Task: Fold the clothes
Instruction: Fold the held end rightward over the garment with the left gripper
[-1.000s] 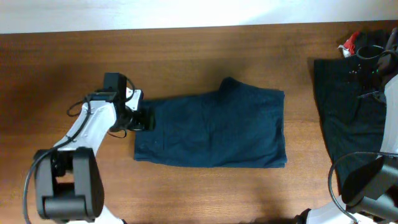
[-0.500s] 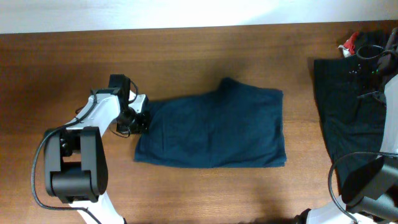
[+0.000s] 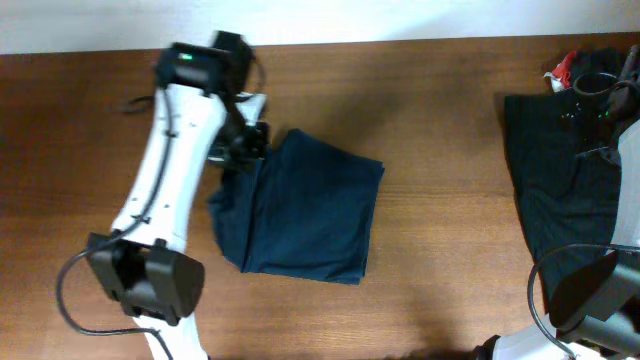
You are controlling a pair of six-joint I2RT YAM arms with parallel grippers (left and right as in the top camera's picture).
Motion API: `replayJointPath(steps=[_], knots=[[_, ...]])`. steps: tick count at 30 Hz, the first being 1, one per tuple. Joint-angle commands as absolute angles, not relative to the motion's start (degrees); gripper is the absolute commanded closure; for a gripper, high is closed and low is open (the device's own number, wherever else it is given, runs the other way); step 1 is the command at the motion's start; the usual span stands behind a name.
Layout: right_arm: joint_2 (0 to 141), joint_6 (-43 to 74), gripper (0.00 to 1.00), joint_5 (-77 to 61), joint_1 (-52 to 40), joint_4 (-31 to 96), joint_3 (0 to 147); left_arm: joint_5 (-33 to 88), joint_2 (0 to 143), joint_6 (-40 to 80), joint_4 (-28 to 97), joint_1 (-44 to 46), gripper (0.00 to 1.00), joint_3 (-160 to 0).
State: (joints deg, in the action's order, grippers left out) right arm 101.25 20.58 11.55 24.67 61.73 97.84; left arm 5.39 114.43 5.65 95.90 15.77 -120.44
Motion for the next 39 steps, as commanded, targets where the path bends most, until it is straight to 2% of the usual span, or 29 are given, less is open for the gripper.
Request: replayJointPath(steps=[1, 3, 9, 11, 12, 14, 15, 17, 20, 21, 23, 24, 26, 28, 32, 39], knots=[[100.75, 20.4, 0.01, 12.49, 24.77, 61.78, 98.48, 7.77, 112.27, 8.29, 93.19, 23.29, 0.99, -121.38], [100.75, 20.4, 0.01, 12.49, 24.77, 61.78, 98.48, 7.77, 112.49, 11.51, 87.02, 31.2, 1.0, -119.7], [100.75, 20.4, 0.01, 12.49, 24.77, 61.78, 98.48, 8.43, 112.55, 17.17, 75.07, 39.57, 0.99, -105.67], [100.75, 20.4, 0.01, 12.49, 24.77, 61.78, 98.48, 12.1, 112.55, 17.15, 73.45, 41.21, 0.98, -102.35], [100.75, 20.4, 0.01, 12.49, 24.77, 61.78, 98.48, 13.8, 112.55, 17.12, 71.61, 42.5, 0.86, -100.33], [100.75, 20.4, 0.01, 12.49, 24.77, 61.78, 98.48, 14.33, 112.55, 17.15, 70.06, 43.92, 0.85, -98.56], [100.75, 20.4, 0.01, 12.49, 24.77, 61.78, 98.48, 14.44, 112.55, 17.17, 69.78, 44.93, 0.8, -97.93], [100.75, 20.4, 0.01, 12.49, 24.77, 61.78, 98.48, 16.05, 112.53, 17.12, 69.65, 46.44, 0.57, -97.86], [100.75, 20.4, 0.01, 12.49, 24.77, 61.78, 98.48, 16.47, 112.46, 17.08, 69.63, 45.82, 0.63, -98.32], [100.75, 20.4, 0.01, 12.49, 24.77, 61.78, 98.48, 13.02, 112.46, 17.1, 69.8, 44.01, 0.64, -98.3], [100.75, 20.4, 0.02, 12.49, 24.77, 61.78, 98.48, 12.49, 112.55, 17.08, 69.56, 42.59, 0.63, -97.76], [100.75, 20.4, 0.01, 12.49, 24.77, 61.78, 98.48, 12.62, 112.57, 17.08, 67.75, 43.2, 0.43, -95.96], [100.75, 20.4, 0.01, 12.49, 24.77, 61.78, 98.48, 12.03, 112.6, 16.45, 60.23, 46.41, 0.36, -91.05], [100.75, 20.4, 0.01, 12.49, 24.77, 61.78, 98.48, 11.16, 112.6, 16.47, 55.29, 48.82, 0.35, -87.92], [100.75, 20.4, 0.01, 12.49, 24.77, 61.78, 98.48, 1.63, 112.6, 16.47, 50.04, 52.86, 0.34, -83.26], [100.75, 20.4, 0.01, 12.49, 24.77, 61.78, 98.48, -6.35, 112.97, 16.49, 43.66, 55.72, 0.34, -78.98]])
